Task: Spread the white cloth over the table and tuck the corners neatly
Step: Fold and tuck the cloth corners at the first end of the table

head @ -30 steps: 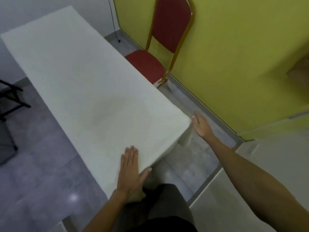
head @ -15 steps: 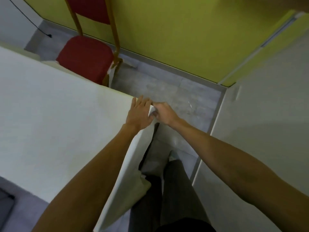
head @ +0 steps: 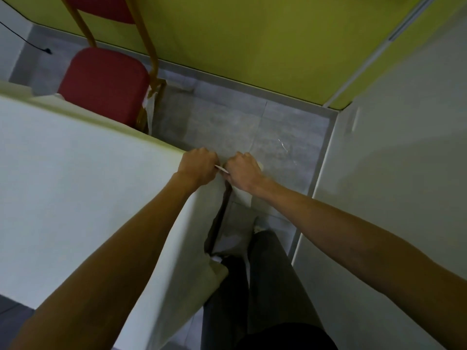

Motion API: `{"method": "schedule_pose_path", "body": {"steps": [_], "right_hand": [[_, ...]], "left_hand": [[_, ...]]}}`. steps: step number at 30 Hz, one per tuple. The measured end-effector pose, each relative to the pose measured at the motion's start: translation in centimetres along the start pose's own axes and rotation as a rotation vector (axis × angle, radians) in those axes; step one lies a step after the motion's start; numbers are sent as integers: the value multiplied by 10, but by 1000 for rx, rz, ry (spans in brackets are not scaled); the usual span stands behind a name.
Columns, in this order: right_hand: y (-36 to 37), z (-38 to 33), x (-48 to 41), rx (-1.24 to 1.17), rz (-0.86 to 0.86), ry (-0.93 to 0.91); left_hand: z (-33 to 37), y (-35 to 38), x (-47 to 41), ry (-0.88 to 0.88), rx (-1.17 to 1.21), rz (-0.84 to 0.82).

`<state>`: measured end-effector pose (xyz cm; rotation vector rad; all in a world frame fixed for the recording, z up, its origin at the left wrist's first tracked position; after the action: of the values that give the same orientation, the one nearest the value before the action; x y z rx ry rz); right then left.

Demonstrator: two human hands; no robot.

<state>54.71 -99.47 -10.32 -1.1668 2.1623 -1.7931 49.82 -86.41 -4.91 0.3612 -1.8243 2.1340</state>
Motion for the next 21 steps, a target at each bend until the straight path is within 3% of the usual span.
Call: {"method": "schedule_pose_path", "body": {"steps": [4, 7, 9, 15, 18, 21], "right_hand": [[10, 10, 2, -101, -58, -14], [29, 31, 8, -139, -271, 51], [44, 51, 18, -156, -362, 115], [76, 97, 40, -180, -419, 402], [75, 96, 38, -215, -378, 364], [58, 53, 26, -419, -181, 175]], "left_hand": [[4, -2, -1, 18, 15, 17], [1, 0, -1, 25, 22, -13], [-1, 1, -1, 41, 36, -15], [0, -1, 0, 46, 38, 3], [1, -1, 1, 50, 37, 9], [1, -2, 1, 52, 19, 0]]}}
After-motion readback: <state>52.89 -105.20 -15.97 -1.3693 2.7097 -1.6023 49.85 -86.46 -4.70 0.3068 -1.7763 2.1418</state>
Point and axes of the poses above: each hand's wrist, its own x-axis away from the middle knuckle, its own y-axis out of the palm, z = x × y, the point moved 1 cm from there along -x, towards the middle knuckle, and after that the axes turned 15 degrees about y, right-handed, at the moved point
